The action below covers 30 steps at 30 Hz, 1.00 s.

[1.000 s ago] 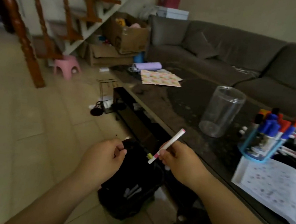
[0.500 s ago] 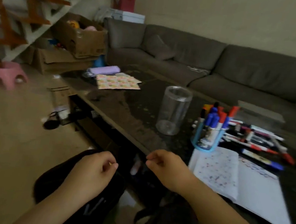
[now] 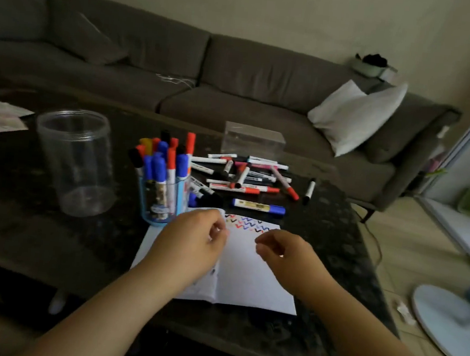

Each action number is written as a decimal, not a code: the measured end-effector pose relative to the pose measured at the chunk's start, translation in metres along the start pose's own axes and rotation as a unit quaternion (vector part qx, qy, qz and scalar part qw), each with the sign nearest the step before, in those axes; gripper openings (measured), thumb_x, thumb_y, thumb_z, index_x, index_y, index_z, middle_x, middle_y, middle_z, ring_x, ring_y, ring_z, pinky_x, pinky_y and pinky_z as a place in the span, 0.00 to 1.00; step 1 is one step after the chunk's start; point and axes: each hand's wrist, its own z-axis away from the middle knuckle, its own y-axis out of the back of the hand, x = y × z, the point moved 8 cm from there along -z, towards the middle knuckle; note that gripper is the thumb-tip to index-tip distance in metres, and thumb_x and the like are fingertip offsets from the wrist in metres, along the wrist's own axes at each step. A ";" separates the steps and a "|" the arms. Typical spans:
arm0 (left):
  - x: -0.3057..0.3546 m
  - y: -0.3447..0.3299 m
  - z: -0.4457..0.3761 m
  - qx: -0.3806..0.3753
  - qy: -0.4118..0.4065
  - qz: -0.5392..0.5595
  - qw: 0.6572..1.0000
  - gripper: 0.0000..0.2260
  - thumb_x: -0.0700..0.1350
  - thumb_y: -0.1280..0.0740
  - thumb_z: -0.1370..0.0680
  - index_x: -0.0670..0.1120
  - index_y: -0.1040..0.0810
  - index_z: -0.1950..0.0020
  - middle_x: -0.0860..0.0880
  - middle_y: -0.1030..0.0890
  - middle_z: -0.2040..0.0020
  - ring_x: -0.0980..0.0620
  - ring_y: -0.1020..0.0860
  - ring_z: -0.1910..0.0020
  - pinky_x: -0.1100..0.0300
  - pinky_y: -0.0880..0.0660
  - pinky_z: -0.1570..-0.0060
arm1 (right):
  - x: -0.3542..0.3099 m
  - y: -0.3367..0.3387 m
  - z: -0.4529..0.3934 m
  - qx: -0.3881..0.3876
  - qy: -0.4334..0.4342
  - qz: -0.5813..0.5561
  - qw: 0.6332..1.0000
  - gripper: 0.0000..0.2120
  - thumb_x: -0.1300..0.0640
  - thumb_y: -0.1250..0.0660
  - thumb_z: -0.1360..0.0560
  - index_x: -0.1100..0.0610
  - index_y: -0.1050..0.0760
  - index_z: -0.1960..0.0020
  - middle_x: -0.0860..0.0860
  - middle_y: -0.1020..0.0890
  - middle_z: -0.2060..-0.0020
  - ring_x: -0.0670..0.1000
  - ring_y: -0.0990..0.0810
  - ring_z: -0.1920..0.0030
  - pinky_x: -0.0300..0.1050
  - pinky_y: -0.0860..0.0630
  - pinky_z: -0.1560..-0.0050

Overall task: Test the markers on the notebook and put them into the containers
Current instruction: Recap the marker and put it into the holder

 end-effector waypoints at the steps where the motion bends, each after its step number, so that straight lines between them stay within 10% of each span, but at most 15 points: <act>1: 0.005 -0.011 -0.010 -0.005 -0.008 0.001 1.000 0.03 0.46 0.37 0.23 0.50 0.23 0.53 0.55 0.23 0.61 0.54 0.24 0.60 0.59 0.27 0.58 | 0.012 0.007 -0.007 0.014 -0.010 0.011 1.000 0.09 0.53 0.36 0.22 0.50 0.23 0.43 0.44 0.20 0.52 0.42 0.24 0.54 0.33 0.30 0.53; 18: -0.021 -0.066 -0.051 -0.037 0.030 -0.010 0.999 0.06 0.49 0.38 0.22 0.52 0.24 0.48 0.55 0.22 0.55 0.57 0.25 0.56 0.61 0.27 0.57 | 0.070 -0.006 -0.173 0.022 -0.047 0.297 0.954 0.22 0.49 0.44 0.19 0.49 0.39 0.26 0.52 0.38 0.26 0.58 0.41 0.27 0.59 0.41 0.30; 25: -0.022 -0.058 -0.051 -0.025 0.031 0.007 0.999 0.05 0.48 0.38 0.22 0.51 0.24 0.49 0.55 0.22 0.56 0.57 0.25 0.57 0.63 0.29 0.60 | 0.041 0.020 -0.147 0.092 0.001 0.228 0.969 0.13 0.53 0.33 0.24 0.53 0.28 0.42 0.52 0.23 0.49 0.53 0.24 0.53 0.48 0.26 0.51; 30: -0.026 -0.049 -0.047 -0.021 0.048 0.045 0.998 0.04 0.46 0.37 0.22 0.51 0.23 0.51 0.56 0.24 0.58 0.58 0.25 0.58 0.66 0.32 0.63 | 0.013 0.064 -0.094 0.163 -0.009 -0.009 0.987 0.10 0.54 0.26 0.30 0.52 0.25 0.52 0.46 0.25 0.65 0.43 0.28 0.68 0.33 0.35 0.70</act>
